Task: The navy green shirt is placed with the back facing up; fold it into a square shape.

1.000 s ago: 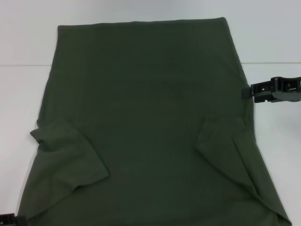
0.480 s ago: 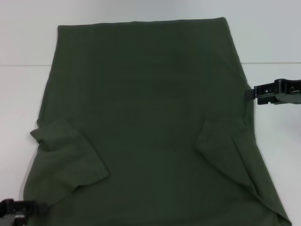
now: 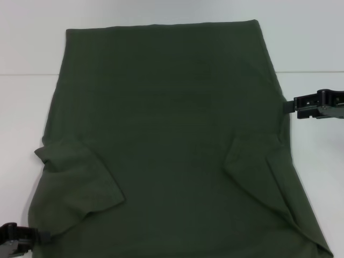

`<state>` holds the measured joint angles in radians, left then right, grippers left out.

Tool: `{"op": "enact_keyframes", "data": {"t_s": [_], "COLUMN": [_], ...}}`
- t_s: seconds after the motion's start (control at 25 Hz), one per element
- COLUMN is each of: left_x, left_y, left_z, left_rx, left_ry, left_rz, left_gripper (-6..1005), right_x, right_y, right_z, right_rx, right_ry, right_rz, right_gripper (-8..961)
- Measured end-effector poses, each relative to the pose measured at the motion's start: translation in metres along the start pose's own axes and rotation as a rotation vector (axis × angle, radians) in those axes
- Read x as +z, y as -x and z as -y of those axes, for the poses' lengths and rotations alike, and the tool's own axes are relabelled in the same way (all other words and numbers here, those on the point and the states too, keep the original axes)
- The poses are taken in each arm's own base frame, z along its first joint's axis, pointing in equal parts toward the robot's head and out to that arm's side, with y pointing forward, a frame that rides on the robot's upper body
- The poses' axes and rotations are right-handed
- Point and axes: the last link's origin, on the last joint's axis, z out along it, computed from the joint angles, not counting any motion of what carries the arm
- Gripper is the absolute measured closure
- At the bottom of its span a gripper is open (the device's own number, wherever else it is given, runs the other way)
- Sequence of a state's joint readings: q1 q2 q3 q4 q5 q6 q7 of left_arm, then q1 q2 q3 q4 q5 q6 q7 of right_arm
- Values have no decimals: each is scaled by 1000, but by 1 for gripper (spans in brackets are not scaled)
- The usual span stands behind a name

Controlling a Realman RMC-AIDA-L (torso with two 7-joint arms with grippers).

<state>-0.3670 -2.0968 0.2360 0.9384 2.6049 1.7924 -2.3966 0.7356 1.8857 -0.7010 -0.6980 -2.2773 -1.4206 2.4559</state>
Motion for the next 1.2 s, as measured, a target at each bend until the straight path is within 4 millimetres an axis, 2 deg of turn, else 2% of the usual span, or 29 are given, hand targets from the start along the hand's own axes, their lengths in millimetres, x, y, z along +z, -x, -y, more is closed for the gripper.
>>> {"op": "enact_keyframes", "data": {"t_s": [0.2, 0.44, 0.6, 0.76, 1.2], "left_x": [-2, -7, -5, -1, 3], "left_y": [2, -1, -9, -19, -30], "left_z": [-4, -23, -29, -30, -32], "left_rx": [47, 183, 219, 215, 215], "left_ry": [35, 163, 176, 167, 153], "left_rz": [10, 6, -5, -21, -36], "left_gripper": [703, 956, 962, 963, 963], "right_x": [-2, -15, -28, -33, -16], "right_y": [-4, -22, -42, -61, -99], "right_z": [1, 6, 13, 18, 17], "right_rx": [-10, -69, -71, -58, -125], "right_ry": [-4, -16, -37, -39, 15], "right_rz": [-24, -144, -249, -335, -442], "right_gripper": [360, 357, 356, 355, 351]}}
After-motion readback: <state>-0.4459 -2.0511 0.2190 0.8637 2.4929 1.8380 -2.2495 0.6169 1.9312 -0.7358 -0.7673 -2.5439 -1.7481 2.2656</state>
